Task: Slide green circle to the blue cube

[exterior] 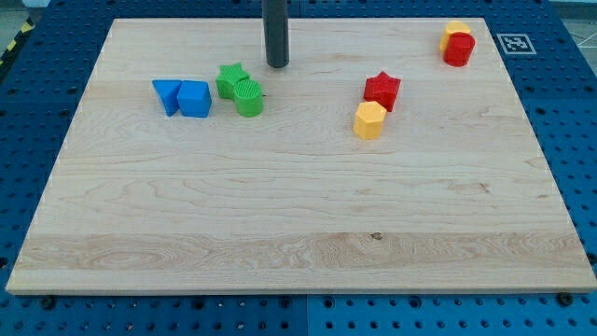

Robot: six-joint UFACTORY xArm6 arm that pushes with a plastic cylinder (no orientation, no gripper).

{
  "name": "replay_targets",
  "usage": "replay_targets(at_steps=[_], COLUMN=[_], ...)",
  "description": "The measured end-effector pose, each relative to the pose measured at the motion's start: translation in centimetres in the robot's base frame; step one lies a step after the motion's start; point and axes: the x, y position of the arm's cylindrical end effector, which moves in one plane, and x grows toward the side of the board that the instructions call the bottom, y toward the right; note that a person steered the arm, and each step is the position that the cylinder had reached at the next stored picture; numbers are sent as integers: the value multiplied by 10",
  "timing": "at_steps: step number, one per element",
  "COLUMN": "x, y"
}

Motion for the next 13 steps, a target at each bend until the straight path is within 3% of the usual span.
replay_targets(at_steps=[3,6,9,13], x=[16,70,71,95], y=[29,32,-11,-22])
